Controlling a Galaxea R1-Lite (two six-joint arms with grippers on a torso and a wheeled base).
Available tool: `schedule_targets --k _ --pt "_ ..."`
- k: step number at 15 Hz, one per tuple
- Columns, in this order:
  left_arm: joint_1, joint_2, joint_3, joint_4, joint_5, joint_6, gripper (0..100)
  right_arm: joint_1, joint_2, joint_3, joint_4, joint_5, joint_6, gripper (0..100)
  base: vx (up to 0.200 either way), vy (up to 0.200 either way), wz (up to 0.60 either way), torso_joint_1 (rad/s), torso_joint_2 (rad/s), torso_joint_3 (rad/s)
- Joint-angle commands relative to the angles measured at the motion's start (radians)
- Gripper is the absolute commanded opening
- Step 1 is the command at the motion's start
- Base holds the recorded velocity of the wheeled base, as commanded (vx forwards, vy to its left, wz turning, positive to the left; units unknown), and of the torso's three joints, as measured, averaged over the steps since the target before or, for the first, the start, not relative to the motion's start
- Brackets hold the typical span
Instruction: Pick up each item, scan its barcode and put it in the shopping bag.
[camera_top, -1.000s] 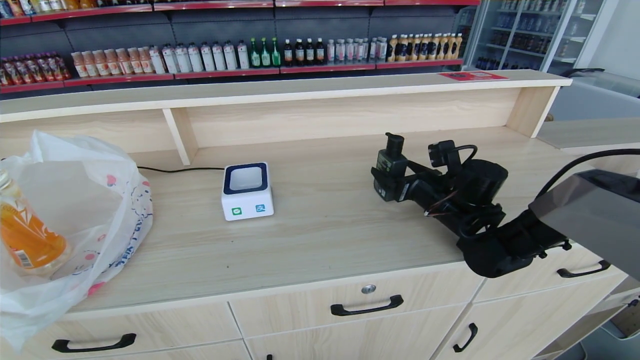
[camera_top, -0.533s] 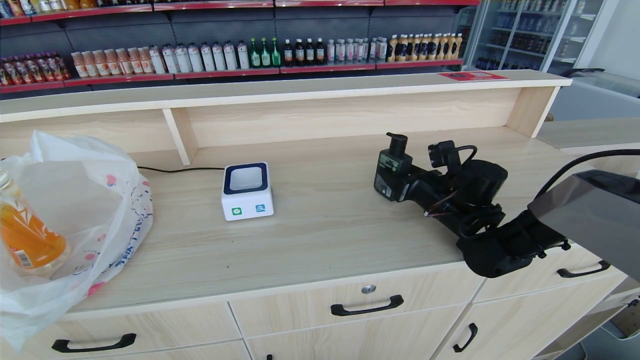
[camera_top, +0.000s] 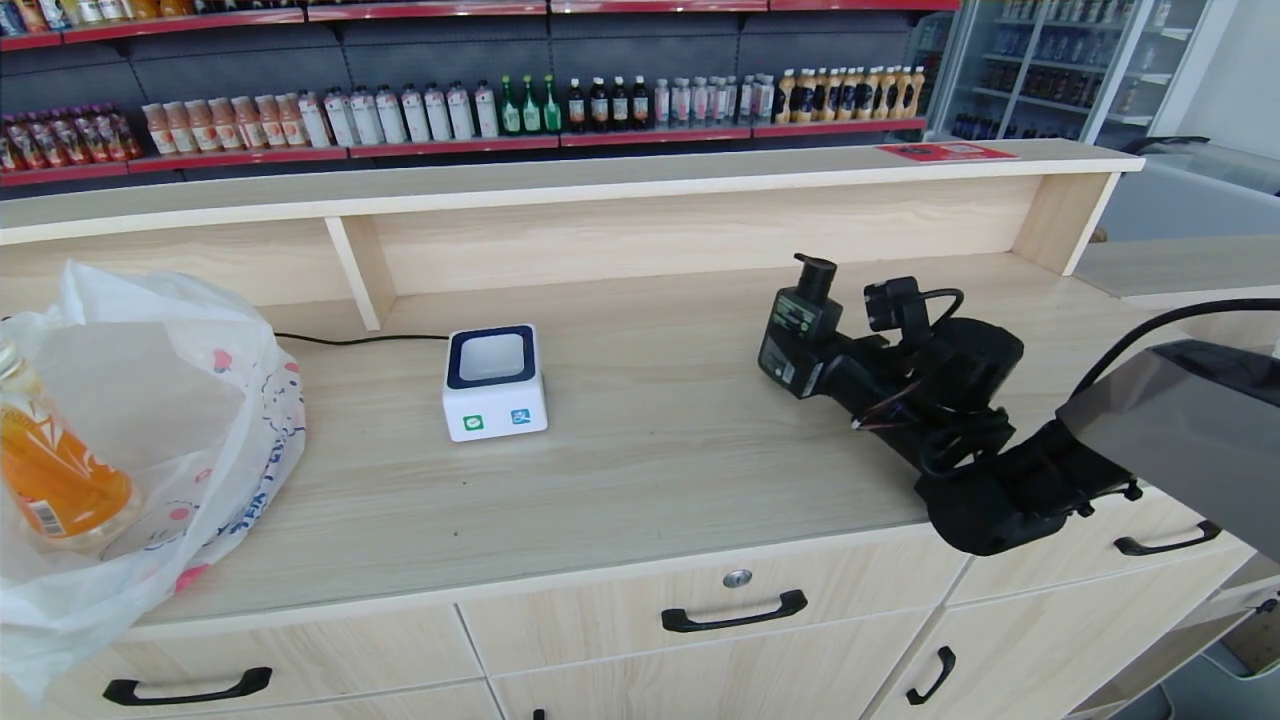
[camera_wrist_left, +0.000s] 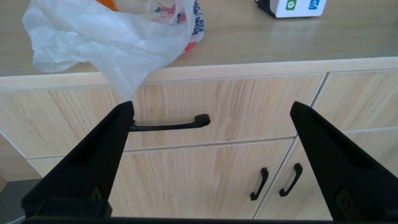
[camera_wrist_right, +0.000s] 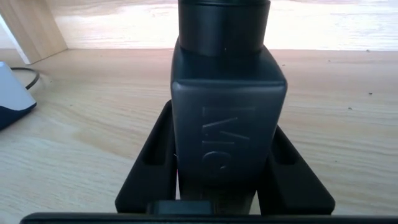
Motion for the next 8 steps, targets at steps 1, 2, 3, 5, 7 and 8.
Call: schedule_targets --k 1,2,3,5,7,8 --pt "0.000 0.000 0.000 -0.001 0.000 0.000 100 0.005 -0.014 0.017 -0.027 0.001 0.000 0 0.000 0.000 0.00 0.000 0.00 0.000" --pt "0.000 0.000 0.000 -0.001 0.000 0.000 100 0.010 -0.022 0.037 -0.061 -0.002 0.002 0 0.000 0.000 0.00 0.000 0.00 0.000" --pt "0.000 0.000 0.000 -0.001 0.000 0.000 100 0.012 -0.031 0.070 -0.093 -0.002 0.002 0 0.000 0.000 0.00 0.000 0.00 0.000" --pt "0.000 0.000 0.000 -0.001 0.000 0.000 100 0.013 -0.091 0.169 -0.139 -0.006 -0.003 0 0.000 0.000 0.00 0.000 0.00 0.000" --pt "0.000 0.000 0.000 -0.001 0.000 0.000 100 0.016 -0.166 0.248 -0.142 -0.009 -0.012 0 0.000 0.000 0.00 0.000 0.00 0.000" --pt "0.000 0.000 0.000 0.001 0.000 -0.020 100 0.018 -0.232 0.284 -0.142 -0.009 -0.032 0 0.000 0.000 0.00 0.000 0.00 0.000"
